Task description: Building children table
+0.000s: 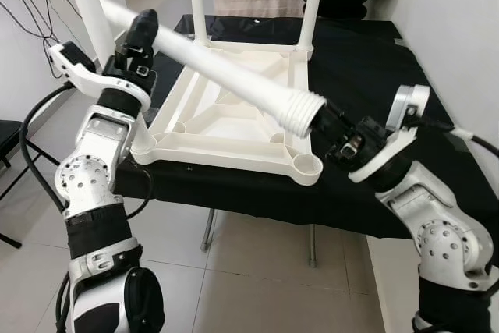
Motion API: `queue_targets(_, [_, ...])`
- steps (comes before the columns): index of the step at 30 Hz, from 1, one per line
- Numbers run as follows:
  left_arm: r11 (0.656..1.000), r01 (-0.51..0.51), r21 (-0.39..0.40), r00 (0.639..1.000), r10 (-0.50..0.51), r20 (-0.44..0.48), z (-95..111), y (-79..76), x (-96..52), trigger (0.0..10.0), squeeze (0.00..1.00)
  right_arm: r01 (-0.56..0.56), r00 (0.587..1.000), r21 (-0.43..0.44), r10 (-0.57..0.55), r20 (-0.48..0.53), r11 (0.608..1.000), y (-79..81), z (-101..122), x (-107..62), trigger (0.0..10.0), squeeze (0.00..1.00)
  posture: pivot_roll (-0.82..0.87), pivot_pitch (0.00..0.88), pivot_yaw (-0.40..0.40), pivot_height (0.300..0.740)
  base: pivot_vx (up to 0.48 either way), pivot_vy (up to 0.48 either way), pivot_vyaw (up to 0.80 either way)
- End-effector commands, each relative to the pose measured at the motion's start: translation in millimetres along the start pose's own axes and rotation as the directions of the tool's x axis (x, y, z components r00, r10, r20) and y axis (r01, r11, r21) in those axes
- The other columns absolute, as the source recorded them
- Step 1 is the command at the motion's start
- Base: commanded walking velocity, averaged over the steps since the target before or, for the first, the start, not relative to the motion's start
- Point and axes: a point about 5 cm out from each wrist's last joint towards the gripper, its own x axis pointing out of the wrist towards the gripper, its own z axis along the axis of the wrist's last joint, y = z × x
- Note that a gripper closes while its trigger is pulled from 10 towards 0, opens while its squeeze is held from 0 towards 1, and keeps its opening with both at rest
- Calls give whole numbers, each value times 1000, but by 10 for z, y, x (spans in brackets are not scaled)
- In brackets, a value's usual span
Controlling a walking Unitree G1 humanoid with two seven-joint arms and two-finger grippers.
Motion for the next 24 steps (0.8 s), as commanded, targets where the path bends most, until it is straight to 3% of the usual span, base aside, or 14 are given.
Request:
queue_targets(1, [1000,-1,-10,1000,1,5,51,15,-3,10000,0,-102,994,22,103,-24,995,131,-27,8,0,0,-11,69,13,740,0,0,0])
queue_targets(3, [1000,0,-14,1000,0,7,64,17,-4,10000,0,-117,992,23,118,-37,993,151,-37,-4,0,0,-11,69,13,740,0,0,0])
queue_targets(4, [1000,3,-18,1000,-3,11,74,13,-3,9059,0,-127,991,24,128,-46,992,161,-45,-13,0,0,-11,71,13,740,0,0,0])
queue_targets(5, [1000,13,-27,1000,-12,18,86,0,-5,1333,0,-127,990,25,128,-53,992,158,-52,-19,0,0,-10,71,12,740,0,0,0])
queue_targets(6, [999,20,-33,1000,-19,22,96,-10,-7,0,0,-126,990,27,127,-56,992,152,-56,-24,0,0,-9,70,11,740,0,0,0])
queue_targets(23, [996,22,-82,1000,-22,0,81,29,-24,0,0,-135,987,24,136,-87,991,138,-73,-89,0,0,-7,73,12,740,0,0,0])
queue_targets(24, [996,21,-87,1000,-22,-9,68,35,-25,1843,0,-131,987,23,132,-86,991,133,-74,-90,0,0,-8,74,12,740,0,0,0])
